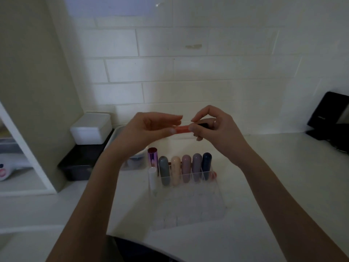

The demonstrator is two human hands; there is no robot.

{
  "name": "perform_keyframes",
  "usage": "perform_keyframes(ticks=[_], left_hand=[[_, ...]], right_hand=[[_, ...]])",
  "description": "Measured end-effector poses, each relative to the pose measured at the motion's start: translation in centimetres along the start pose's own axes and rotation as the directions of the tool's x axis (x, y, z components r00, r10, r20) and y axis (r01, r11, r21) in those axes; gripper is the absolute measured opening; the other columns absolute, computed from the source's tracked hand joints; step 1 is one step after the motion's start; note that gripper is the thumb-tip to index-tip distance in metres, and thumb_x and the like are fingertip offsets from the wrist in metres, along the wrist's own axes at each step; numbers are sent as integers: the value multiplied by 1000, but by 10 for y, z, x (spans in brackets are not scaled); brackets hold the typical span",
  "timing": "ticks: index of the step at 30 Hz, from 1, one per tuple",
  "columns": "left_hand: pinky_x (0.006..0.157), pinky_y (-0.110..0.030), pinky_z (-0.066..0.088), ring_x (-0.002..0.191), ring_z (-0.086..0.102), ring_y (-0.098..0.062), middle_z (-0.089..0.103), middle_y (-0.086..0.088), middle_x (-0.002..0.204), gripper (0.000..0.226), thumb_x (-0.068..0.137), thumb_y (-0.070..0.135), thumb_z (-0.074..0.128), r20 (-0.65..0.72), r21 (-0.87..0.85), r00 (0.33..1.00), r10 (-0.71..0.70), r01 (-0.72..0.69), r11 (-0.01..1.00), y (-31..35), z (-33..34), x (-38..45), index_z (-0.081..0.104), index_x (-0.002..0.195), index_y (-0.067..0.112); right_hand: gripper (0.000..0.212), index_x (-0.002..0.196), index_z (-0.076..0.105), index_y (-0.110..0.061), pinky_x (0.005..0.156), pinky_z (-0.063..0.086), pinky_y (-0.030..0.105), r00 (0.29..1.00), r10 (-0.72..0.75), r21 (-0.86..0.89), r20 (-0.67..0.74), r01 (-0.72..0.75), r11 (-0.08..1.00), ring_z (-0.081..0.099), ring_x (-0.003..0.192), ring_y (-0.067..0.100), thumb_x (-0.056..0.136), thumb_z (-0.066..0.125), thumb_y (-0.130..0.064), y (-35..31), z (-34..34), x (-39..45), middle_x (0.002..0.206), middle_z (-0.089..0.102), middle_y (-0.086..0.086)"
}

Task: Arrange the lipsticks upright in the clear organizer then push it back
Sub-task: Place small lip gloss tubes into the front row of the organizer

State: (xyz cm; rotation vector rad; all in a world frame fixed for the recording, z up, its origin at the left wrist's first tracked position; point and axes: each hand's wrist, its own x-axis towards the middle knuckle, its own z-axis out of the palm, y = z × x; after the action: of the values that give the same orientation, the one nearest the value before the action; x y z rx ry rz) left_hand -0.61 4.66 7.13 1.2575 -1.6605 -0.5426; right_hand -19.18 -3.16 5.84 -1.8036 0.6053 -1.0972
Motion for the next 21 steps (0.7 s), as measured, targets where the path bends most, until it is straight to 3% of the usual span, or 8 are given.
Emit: perform_keyframes(ticks=[4, 8, 10, 12, 13, 15, 18, 21], left_hand=[[77, -1, 46, 86, 66, 6, 69, 18, 86, 30, 75, 13, 73, -220, 184, 973, 71, -30, 982, 5, 14, -17, 68, 100, 27], [78, -4, 45, 82, 63, 8, 65, 24, 82, 29, 70, 16, 77, -448, 219, 886, 122, -23, 975, -2, 35, -36, 68, 95, 28], [87, -21, 47, 82, 56, 16, 56, 34, 83, 30, 71, 24, 77, -500, 349, 840, 210, -26, 937, -3, 44, -44, 63, 95, 35], [89, -43, 48, 85, 53, 12, 52, 37, 87, 30, 72, 37, 72, -492, 448, 819, 295, -52, 892, -7, 48, -50, 58, 98, 41], [88, -48, 49, 88, 55, 7, 54, 35, 90, 28, 73, 42, 69, -499, 440, 814, 298, -58, 896, -10, 48, -54, 58, 99, 41], [86, -41, 52, 93, 62, -7, 65, 19, 93, 23, 77, 44, 61, -581, 298, 784, 218, -45, 953, -16, 46, -63, 63, 97, 32], [73, -12, 48, 83, 62, -2, 66, 7, 86, 22, 88, 35, 48, -718, 161, 679, 153, -52, 986, -27, 41, -74, 63, 92, 20], [66, -6, 42, 74, 59, -2, 65, 0, 80, 22, 92, 23, 46, -756, 99, 648, 88, -20, 995, -40, 41, -77, 62, 85, 11]], right_hand=[[13, 90, 60, -11, 64, 54, 20, 1000, 13, 79, 17, -14, 997, 65, 64, 11, 81, 70, -8, -4, 7, -4, 75, 72, 8], [19, 98, 57, -11, 67, 55, 21, 996, 76, 357, 36, -84, 930, 68, 69, 15, 83, 65, -2, -3, 15, -6, 91, 71, 21], [15, 96, 57, -9, 65, 55, 20, 996, 78, 397, 40, -88, 914, 70, 69, 13, 85, 62, 0, -3, 20, -6, 86, 74, 14], [12, 95, 58, -8, 65, 55, 20, 997, 57, 352, 55, -73, 933, 72, 75, 15, 85, 62, -2, -3, 21, -7, 83, 77, 7], [12, 94, 60, -9, 66, 55, 21, 996, 47, 305, 73, -67, 950, 73, 80, 17, 85, 63, -4, -5, 20, -8, 83, 77, 6], [14, 92, 62, -12, 69, 56, 22, 990, 38, 170, 139, -61, 984, 73, 86, 20, 82, 67, -4, -9, 15, -9, 86, 78, 7], [17, 90, 64, -8, 77, 58, 25, 965, 42, -76, 260, -23, 997, 74, 84, 21, 76, 73, -3, -15, 13, -12, 85, 78, 7], [21, 88, 63, -6, 70, 56, 21, 942, 64, -225, 328, 12, 974, 70, 67, 6, 73, 77, -7, -19, 23, -15, 84, 77, 5]])
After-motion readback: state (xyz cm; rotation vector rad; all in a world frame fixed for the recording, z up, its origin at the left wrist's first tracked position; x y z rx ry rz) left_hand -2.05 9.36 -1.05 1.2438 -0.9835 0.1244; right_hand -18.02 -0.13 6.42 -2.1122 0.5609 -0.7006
